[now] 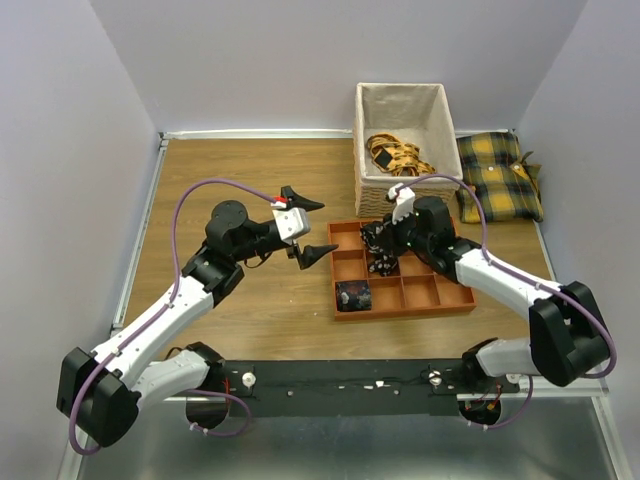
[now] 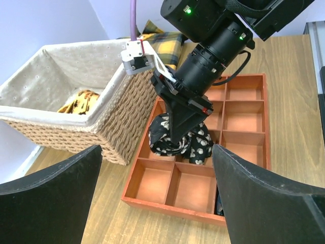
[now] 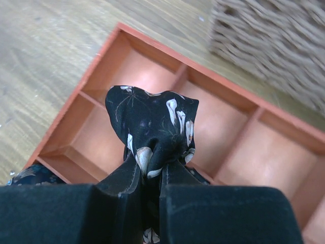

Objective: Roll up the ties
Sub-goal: Place the tie in the storage box.

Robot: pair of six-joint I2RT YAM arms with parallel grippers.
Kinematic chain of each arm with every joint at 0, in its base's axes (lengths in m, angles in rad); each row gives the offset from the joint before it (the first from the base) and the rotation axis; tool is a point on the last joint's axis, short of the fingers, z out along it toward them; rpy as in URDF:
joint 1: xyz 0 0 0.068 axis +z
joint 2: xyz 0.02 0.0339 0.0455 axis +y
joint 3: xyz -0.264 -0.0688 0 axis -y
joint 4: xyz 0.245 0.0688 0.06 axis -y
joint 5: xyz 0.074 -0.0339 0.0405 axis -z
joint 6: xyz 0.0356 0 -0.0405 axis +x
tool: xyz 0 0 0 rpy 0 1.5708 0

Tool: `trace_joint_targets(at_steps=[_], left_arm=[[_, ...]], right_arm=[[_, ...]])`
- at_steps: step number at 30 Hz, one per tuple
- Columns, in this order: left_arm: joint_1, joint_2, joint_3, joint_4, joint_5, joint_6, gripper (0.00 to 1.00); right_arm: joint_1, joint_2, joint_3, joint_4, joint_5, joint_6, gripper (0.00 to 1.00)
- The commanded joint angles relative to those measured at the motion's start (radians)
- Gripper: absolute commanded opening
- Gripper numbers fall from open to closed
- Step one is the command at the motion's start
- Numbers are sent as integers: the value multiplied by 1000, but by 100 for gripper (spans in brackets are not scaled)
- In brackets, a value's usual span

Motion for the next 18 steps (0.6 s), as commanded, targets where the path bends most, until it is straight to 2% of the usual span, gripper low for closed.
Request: trace_joint_targets(at_steps=[1, 7, 12, 18], left_arm=[[17, -28, -14, 53, 58, -17, 99], [40, -30, -34, 96, 81, -38, 99], [55, -36, -42, 124, 96, -37, 99], [71, -39, -74, 187, 99, -41, 99]], right_arm=[[-1, -38, -26, -104, 107, 114, 1], [-1, -35, -64, -108, 104, 188, 1], [0, 46, 72, -289, 75, 225, 1], [8, 32, 128, -470, 135, 92, 1]])
